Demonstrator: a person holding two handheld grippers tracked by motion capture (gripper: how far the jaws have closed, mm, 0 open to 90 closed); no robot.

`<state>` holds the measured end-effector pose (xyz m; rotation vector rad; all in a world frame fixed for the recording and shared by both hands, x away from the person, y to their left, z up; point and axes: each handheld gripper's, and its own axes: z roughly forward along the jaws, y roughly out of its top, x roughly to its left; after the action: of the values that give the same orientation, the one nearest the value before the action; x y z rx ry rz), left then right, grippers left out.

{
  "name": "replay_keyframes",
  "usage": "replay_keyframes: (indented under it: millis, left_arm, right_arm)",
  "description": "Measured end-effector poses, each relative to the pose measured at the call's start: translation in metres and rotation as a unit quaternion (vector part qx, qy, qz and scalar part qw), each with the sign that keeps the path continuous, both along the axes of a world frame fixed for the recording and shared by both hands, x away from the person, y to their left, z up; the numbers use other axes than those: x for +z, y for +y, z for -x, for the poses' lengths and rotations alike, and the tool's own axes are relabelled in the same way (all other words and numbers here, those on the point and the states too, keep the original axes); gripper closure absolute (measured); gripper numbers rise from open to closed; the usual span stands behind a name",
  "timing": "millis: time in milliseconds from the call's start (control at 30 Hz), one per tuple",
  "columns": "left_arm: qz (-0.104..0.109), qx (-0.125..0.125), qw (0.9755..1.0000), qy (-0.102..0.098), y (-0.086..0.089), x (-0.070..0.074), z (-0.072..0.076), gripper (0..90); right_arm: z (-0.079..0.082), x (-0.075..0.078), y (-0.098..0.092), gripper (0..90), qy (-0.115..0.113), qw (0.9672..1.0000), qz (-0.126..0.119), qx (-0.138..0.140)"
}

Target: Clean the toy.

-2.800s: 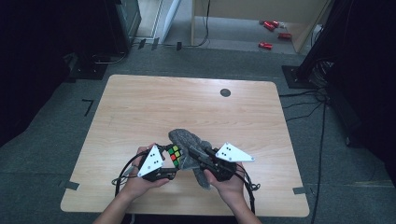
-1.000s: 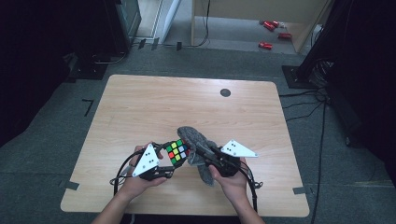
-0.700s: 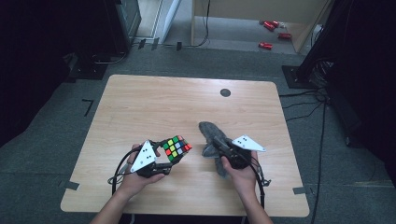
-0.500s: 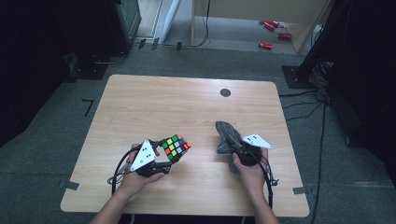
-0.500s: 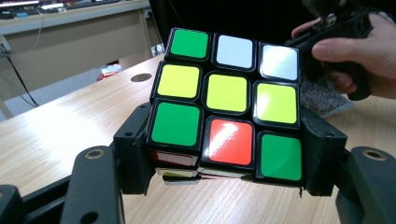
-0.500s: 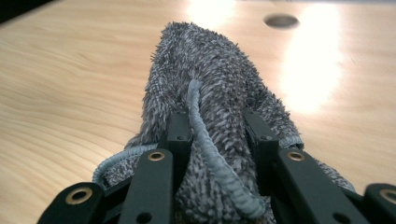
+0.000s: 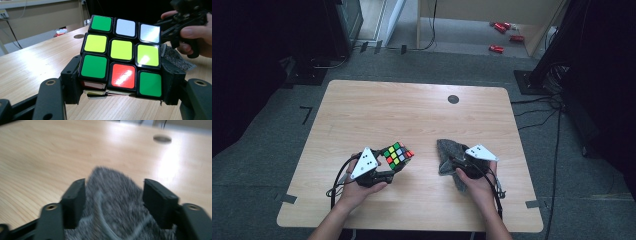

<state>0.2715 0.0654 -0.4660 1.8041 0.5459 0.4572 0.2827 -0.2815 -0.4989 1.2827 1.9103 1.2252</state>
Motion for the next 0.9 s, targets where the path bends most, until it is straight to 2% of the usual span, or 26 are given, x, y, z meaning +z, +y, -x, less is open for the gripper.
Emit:
replay_keyframes:
  millis: [133, 300, 433, 567, 733, 900]
  left_arm:
    - [0.003, 0.004, 1.0, 0.005, 0.001, 0.0, -0.001, 34.7]
    - [0.01, 0.007, 0.9998, 0.013, 0.002, 0.001, -0.002, 34.7]
    - [0.014, 0.009, 0.9997, 0.016, 0.002, 0.003, -0.002, 34.7]
    - [0.017, 0.012, 0.9995, 0.022, 0.002, 0.004, -0.002, 34.7]
    - [0.027, 0.013, 0.9989, 0.036, 0.002, 0.007, -0.002, 34.7]
    - [0.039, 0.012, 0.9977, 0.053, 0.003, 0.01, -0.003, 34.7]
  right_arm:
    - [0.006, 0.012, 0.008, 30.7, -0.046, 0.9987, -0.007, 0.02]
    - [0.014, 0.02, 0.021, 31.5, -0.077, 0.9944, -0.023, 0.068]
    - [0.019, 0.023, 0.034, 31.3, -0.094, 0.9893, -0.031, 0.106]
    - [0.023, 0.024, 0.046, 31.0, -0.106, 0.9849, -0.029, 0.134]
    - [0.029, 0.024, 0.058, 30.5, -0.121, 0.979, -0.025, 0.162]
    - [0.034, 0.024, 0.071, 30.5, -0.138, 0.9715, -0.017, 0.192]
